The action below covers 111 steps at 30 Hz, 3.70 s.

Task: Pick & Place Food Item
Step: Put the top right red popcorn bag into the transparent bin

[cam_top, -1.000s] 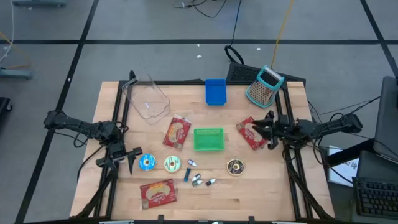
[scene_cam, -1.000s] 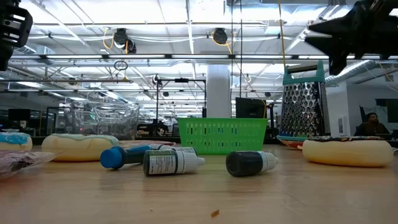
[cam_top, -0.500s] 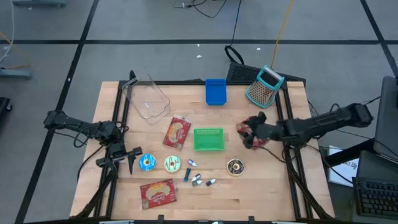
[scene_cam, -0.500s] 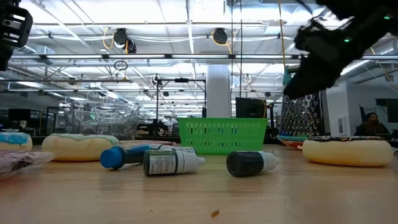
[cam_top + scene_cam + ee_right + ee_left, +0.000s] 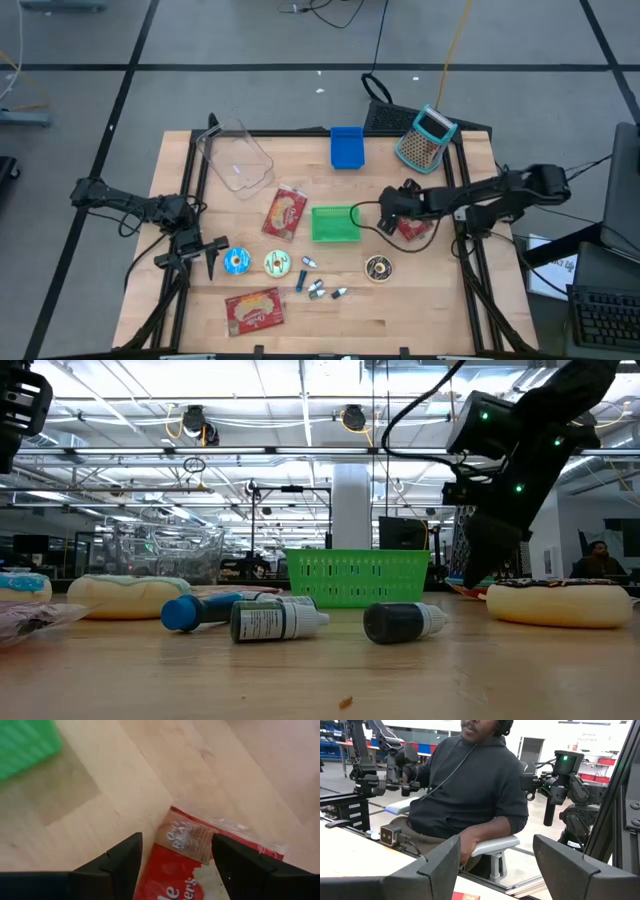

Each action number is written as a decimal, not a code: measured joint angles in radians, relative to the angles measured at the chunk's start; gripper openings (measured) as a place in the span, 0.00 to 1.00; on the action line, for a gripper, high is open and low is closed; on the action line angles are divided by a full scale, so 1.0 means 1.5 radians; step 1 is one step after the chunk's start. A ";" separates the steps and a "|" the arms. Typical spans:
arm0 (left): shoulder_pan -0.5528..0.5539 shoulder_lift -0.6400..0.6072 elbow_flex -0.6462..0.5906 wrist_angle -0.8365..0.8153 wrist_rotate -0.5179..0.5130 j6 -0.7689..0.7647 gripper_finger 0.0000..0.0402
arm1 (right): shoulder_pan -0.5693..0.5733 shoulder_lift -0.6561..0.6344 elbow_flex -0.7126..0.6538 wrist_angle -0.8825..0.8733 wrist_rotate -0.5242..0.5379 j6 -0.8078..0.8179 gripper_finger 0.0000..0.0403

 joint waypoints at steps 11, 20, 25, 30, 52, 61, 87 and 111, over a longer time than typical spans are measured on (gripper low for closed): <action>0.000 0.000 0.000 0.000 0.000 0.000 0.63 | -0.043 0.022 -0.004 -0.012 0.000 0.012 0.47; 0.000 0.000 0.000 0.000 0.000 0.000 0.63 | -0.068 0.019 -0.034 0.003 -0.051 0.043 0.26; 0.000 0.000 0.000 0.000 0.000 0.000 0.63 | -0.068 0.020 -0.037 0.007 -0.065 0.036 0.11; 0.000 0.000 0.000 0.000 0.000 0.000 0.63 | -0.062 0.020 -0.040 0.048 -0.070 -0.014 0.01; 0.000 0.000 0.000 0.000 0.000 0.000 0.63 | 0.041 -0.234 -0.041 0.377 -0.071 -0.244 0.00; 0.000 0.000 0.000 0.000 0.000 0.000 0.63 | 0.088 -0.267 -0.040 0.513 -0.140 -0.313 0.00; 0.000 0.000 0.000 0.054 -0.229 0.056 0.63 | 0.180 -0.205 -0.040 0.738 -0.300 -0.362 0.00; 0.000 0.000 0.000 0.163 -0.502 0.078 0.63 | 0.177 -0.132 -0.039 0.868 -0.394 -0.360 0.00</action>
